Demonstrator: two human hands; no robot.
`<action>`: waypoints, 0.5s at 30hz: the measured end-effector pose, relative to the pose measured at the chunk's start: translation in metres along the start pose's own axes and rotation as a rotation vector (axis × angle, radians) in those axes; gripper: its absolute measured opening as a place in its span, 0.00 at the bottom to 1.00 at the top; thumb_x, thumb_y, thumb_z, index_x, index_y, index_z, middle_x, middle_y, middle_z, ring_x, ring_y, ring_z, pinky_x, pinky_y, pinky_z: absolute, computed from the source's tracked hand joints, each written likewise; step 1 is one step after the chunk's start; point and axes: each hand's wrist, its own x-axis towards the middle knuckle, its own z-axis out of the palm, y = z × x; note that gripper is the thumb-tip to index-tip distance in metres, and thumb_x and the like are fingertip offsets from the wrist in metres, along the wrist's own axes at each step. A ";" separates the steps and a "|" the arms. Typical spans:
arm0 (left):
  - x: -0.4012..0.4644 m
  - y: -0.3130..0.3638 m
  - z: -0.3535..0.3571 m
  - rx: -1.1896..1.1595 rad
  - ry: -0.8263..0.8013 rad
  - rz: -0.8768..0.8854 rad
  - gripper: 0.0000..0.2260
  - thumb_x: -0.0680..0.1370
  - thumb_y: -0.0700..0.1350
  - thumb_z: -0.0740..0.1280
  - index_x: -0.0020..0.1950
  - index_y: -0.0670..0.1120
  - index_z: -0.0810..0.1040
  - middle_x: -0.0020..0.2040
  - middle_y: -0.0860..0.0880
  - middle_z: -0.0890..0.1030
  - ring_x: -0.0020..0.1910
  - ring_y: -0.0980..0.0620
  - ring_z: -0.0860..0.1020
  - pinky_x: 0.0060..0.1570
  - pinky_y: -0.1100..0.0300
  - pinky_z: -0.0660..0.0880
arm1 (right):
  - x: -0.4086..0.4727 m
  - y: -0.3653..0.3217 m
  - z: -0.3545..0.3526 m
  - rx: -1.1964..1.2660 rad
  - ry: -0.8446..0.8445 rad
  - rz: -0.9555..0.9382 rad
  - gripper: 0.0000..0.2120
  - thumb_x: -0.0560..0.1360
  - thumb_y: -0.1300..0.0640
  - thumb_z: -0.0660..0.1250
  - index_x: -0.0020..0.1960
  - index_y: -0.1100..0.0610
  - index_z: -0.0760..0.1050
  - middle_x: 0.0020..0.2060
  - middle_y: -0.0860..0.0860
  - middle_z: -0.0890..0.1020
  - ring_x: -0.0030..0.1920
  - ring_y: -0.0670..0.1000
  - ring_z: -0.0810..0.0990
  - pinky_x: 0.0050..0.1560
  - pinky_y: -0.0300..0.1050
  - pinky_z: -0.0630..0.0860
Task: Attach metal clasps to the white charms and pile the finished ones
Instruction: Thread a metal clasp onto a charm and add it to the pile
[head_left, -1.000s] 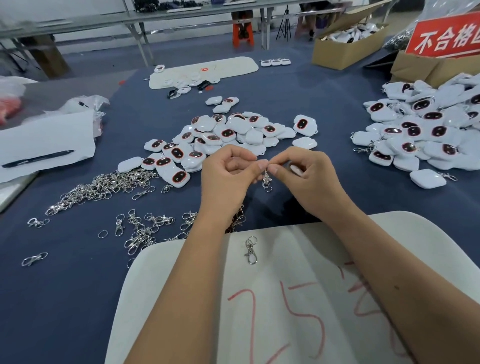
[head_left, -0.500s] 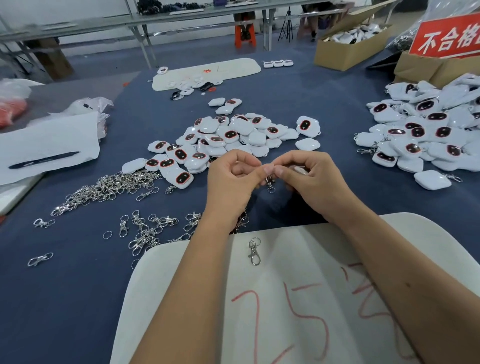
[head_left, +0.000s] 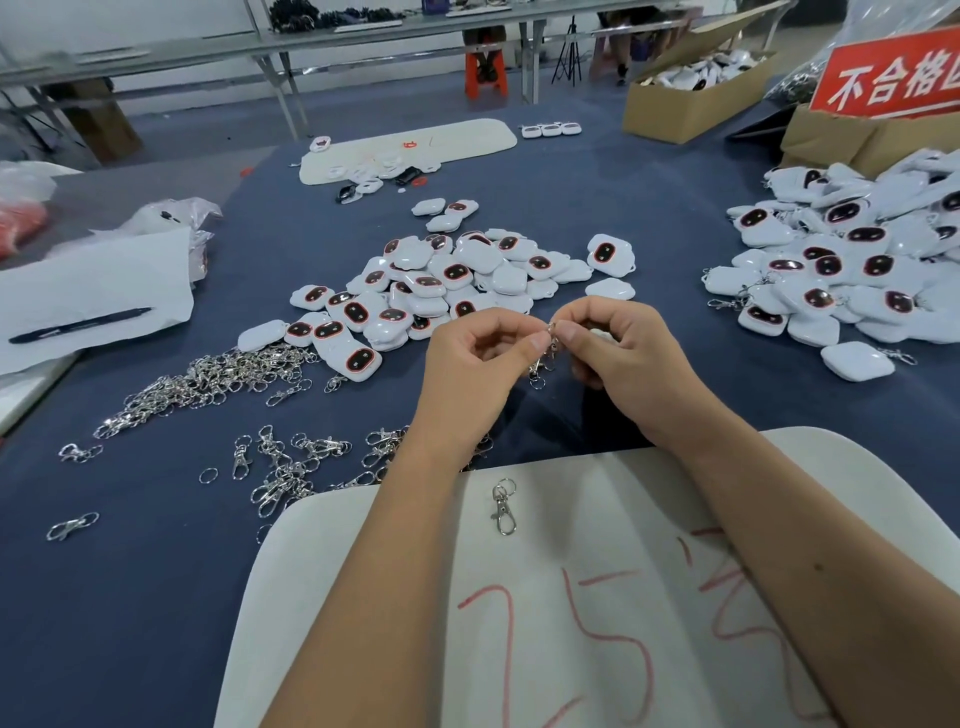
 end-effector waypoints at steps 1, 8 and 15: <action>0.000 0.000 0.000 -0.002 0.000 0.001 0.03 0.77 0.38 0.73 0.46 0.45 0.86 0.43 0.48 0.86 0.41 0.55 0.79 0.46 0.56 0.78 | 0.000 0.000 0.000 0.002 -0.008 -0.004 0.08 0.82 0.60 0.66 0.45 0.54 0.81 0.31 0.44 0.75 0.33 0.47 0.71 0.33 0.35 0.69; 0.000 -0.002 -0.001 -0.041 -0.023 -0.024 0.03 0.78 0.39 0.72 0.47 0.43 0.85 0.41 0.49 0.85 0.38 0.53 0.78 0.44 0.58 0.78 | -0.001 -0.001 0.000 -0.004 -0.024 -0.005 0.07 0.83 0.62 0.66 0.47 0.58 0.80 0.30 0.45 0.74 0.33 0.47 0.70 0.34 0.36 0.68; 0.001 -0.001 0.002 0.004 -0.024 -0.005 0.04 0.80 0.36 0.69 0.48 0.41 0.84 0.37 0.53 0.83 0.35 0.56 0.77 0.41 0.64 0.76 | -0.002 -0.001 0.001 -0.036 -0.001 -0.008 0.07 0.82 0.62 0.68 0.46 0.57 0.81 0.28 0.45 0.73 0.31 0.47 0.68 0.32 0.37 0.67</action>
